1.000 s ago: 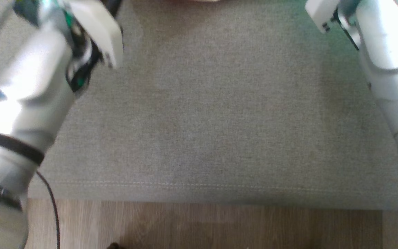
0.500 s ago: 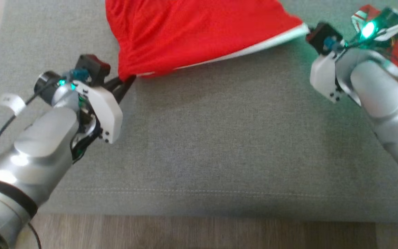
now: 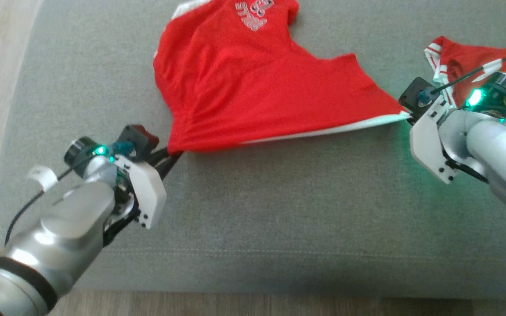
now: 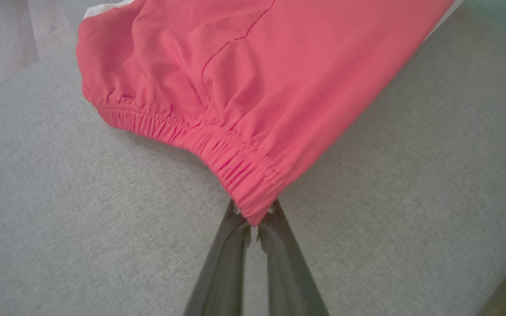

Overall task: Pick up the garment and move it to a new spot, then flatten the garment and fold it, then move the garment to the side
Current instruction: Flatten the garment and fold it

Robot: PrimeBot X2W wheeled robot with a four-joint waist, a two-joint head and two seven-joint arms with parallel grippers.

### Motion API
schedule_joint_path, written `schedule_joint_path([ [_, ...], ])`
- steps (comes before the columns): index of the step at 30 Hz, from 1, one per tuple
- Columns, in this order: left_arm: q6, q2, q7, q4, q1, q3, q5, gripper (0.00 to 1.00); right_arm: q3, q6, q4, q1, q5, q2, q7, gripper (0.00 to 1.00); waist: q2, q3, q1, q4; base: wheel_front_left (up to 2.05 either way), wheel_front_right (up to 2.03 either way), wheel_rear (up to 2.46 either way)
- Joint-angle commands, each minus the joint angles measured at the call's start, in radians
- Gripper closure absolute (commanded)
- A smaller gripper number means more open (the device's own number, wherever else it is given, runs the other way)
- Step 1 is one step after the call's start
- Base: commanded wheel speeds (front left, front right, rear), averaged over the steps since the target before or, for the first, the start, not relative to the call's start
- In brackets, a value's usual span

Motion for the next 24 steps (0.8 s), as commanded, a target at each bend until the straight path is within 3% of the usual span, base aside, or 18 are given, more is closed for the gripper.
schedule_joint_path([
  [1,0.003,0.046,-0.012,0.001,-0.019,0.027,0.004,1.0,-0.002,-0.001,-0.04,0.026,0.023,-0.066,0.047,1.0,-0.0001,-0.018,0.0,0.0,0.0,0.0,0.0],
  [10,0.003,0.07,0.023,-0.082,0.063,0.001,-0.01,1.0,0.001,-0.001,-0.362,0.098,0.119,-0.261,0.328,1.0,-0.0001,-0.09,0.0,0.013,0.0,0.0,0.0],
  [19,0.003,0.132,0.124,-0.299,0.169,-0.013,-0.048,1.0,0.002,-0.001,-0.555,0.161,0.201,-0.41,0.46,1.0,-0.0001,-0.145,0.0,0.027,0.0,0.0,0.0],
  [24,0.011,0.166,0.159,-0.395,0.189,-0.012,-0.06,1.0,0.001,-0.001,-0.624,0.139,0.237,-0.465,0.474,1.0,-0.0001,-0.139,0.0,0.035,0.0,0.0,0.0],
])
